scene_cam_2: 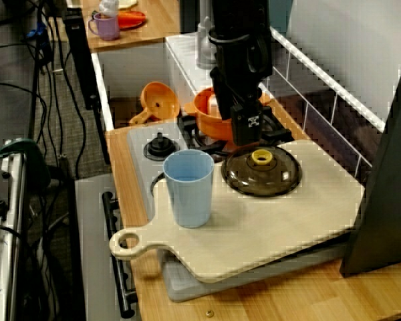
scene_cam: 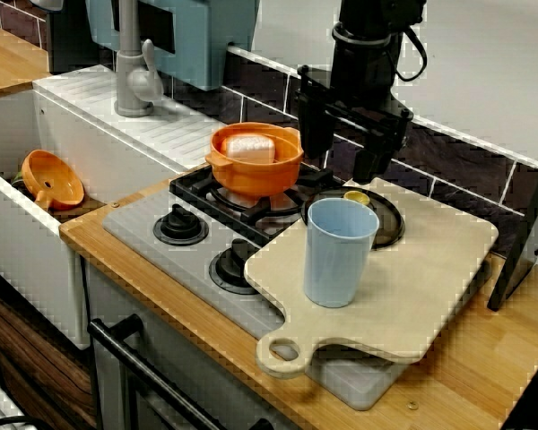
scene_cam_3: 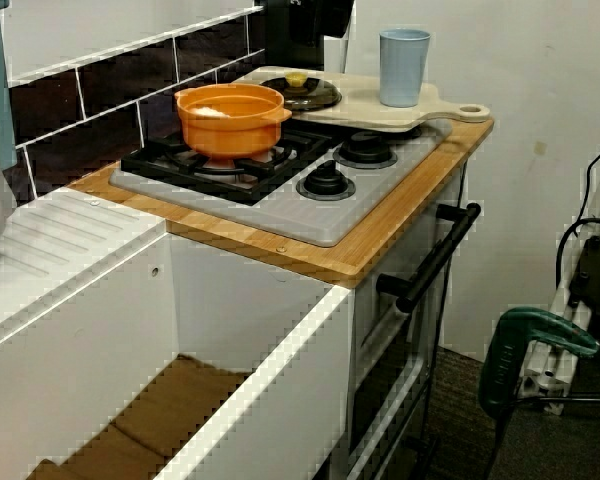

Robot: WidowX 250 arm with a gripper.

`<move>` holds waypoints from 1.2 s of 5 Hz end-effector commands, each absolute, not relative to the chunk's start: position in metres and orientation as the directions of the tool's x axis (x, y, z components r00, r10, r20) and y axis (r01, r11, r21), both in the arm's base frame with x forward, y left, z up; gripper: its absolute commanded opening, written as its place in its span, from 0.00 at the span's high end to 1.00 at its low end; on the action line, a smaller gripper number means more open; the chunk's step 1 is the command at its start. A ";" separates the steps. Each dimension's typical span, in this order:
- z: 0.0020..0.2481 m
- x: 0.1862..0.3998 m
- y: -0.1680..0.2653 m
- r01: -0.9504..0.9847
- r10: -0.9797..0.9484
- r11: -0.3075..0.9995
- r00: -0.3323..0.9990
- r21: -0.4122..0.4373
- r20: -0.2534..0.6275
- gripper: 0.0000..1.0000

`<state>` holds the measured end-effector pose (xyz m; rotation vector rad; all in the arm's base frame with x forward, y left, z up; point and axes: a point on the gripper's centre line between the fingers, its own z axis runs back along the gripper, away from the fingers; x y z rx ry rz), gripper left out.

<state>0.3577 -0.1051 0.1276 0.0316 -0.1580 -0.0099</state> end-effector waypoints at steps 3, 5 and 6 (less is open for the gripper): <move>0.117 0.393 -0.106 -0.014 0.011 1.000 0.979 0.014 0.201 0.00; 0.112 0.398 -0.103 -0.025 0.023 1.000 0.981 0.005 0.195 0.00; 0.113 0.398 -0.100 -0.065 0.064 0.998 0.975 -0.002 0.211 0.00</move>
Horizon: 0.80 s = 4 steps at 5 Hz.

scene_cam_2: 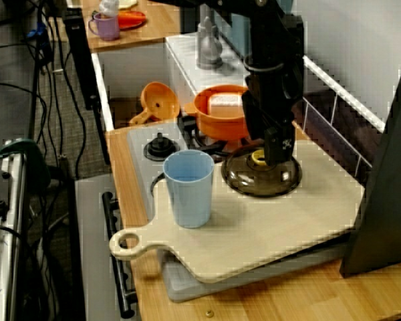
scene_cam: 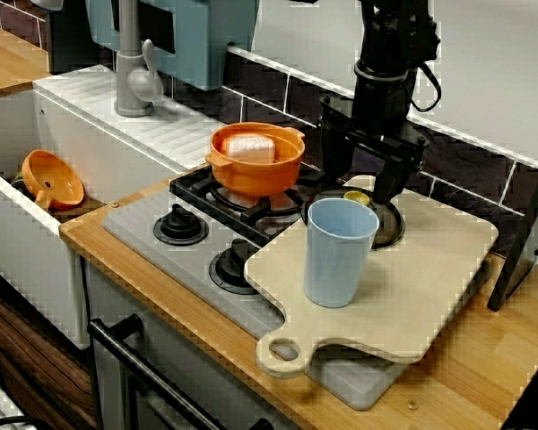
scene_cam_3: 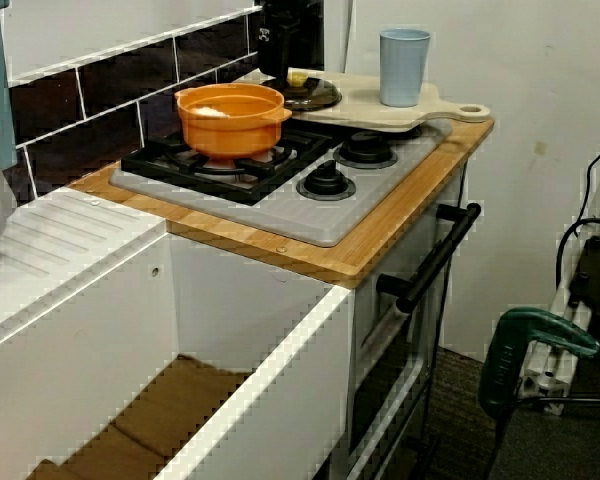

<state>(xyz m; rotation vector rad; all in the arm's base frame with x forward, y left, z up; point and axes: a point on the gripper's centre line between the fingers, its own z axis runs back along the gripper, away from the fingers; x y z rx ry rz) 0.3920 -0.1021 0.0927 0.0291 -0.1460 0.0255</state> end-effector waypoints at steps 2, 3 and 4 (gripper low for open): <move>0.111 0.396 -0.099 -0.092 0.094 0.996 0.972 -0.017 0.214 0.00; 0.109 0.390 -0.101 -0.090 0.092 0.996 0.975 -0.017 0.203 0.00; 0.109 0.381 -0.104 -0.100 0.104 0.995 0.977 -0.031 0.185 0.00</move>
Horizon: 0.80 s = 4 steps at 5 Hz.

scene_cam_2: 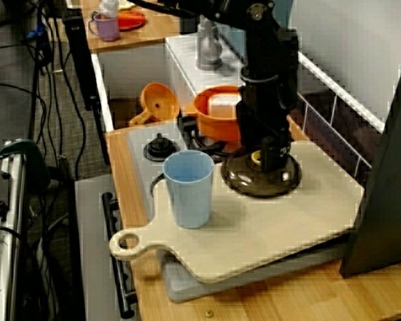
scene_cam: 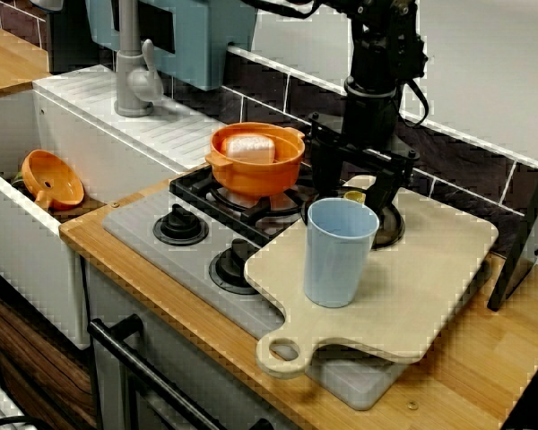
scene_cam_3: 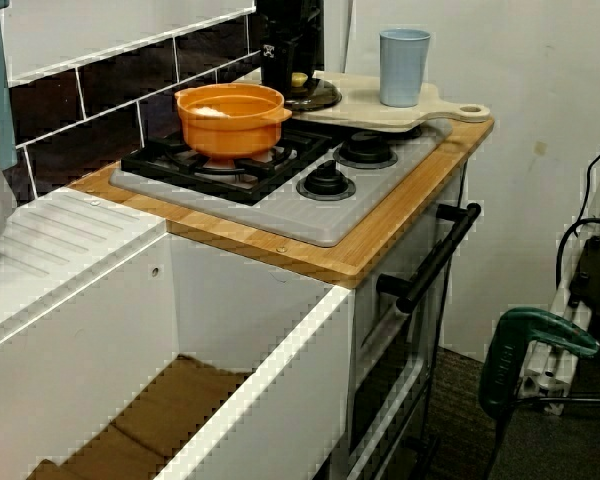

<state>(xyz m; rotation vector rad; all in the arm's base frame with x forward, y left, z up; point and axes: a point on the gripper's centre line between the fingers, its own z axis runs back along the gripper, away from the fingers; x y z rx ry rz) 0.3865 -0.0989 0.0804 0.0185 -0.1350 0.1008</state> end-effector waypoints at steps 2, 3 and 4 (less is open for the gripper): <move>0.107 0.374 -0.106 -0.119 0.122 0.992 0.974 -0.028 0.188 0.16; 0.107 0.376 -0.104 -0.128 0.131 0.991 0.975 -0.028 0.180 0.00; 0.110 0.380 -0.101 -0.136 0.140 0.990 0.974 -0.032 0.180 0.00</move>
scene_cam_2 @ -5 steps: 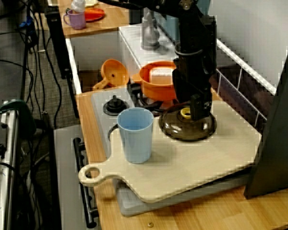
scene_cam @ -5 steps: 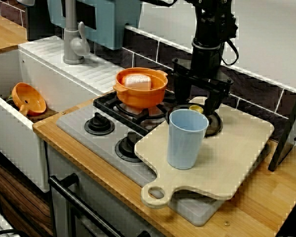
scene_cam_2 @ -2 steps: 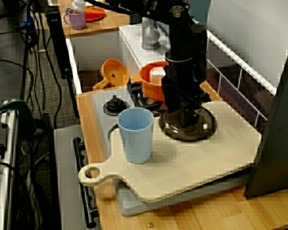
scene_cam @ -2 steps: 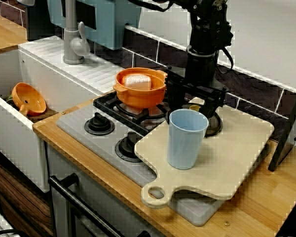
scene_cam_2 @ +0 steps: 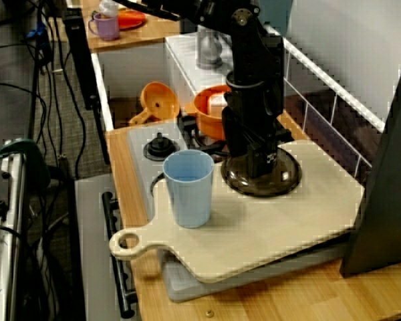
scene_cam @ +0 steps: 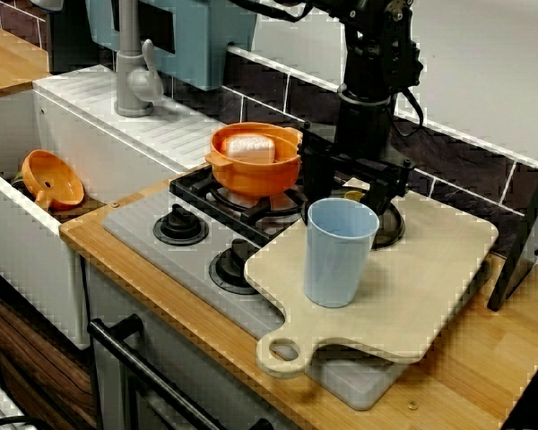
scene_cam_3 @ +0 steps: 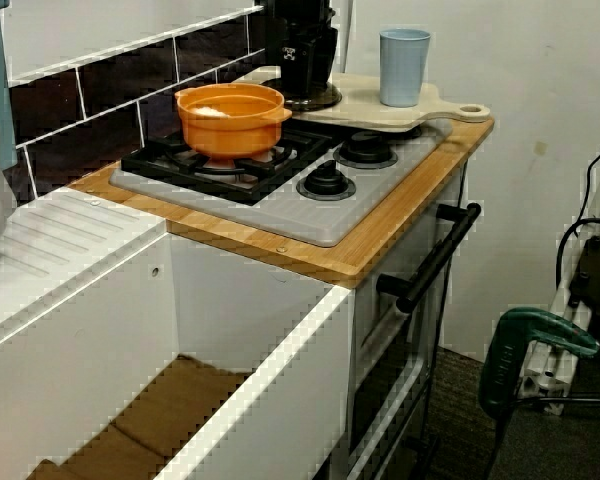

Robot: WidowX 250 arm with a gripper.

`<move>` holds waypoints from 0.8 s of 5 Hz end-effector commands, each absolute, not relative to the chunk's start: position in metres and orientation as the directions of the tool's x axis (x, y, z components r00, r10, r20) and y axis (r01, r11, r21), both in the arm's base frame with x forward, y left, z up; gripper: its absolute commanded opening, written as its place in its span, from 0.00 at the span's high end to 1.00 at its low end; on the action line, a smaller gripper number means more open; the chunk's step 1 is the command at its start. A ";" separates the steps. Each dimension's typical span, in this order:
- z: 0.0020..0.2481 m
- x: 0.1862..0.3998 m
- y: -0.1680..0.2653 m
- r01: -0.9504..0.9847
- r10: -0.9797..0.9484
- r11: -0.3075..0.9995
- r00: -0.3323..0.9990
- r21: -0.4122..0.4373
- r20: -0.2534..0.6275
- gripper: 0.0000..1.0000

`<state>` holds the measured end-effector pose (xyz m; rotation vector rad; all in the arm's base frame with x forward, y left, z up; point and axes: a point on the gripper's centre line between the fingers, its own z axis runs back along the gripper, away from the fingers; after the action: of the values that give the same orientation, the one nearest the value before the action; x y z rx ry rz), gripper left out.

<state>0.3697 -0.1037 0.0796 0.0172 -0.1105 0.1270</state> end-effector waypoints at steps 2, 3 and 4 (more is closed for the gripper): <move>0.111 0.384 -0.100 -0.145 0.150 0.989 0.973 -0.040 0.174 0.00; 0.112 0.387 -0.100 -0.154 0.159 0.987 0.972 -0.043 0.175 0.00; 0.111 0.389 -0.100 -0.163 0.168 0.986 0.970 -0.041 0.176 0.00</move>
<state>0.3820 -0.0995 0.0925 -0.0039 -0.1301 0.1733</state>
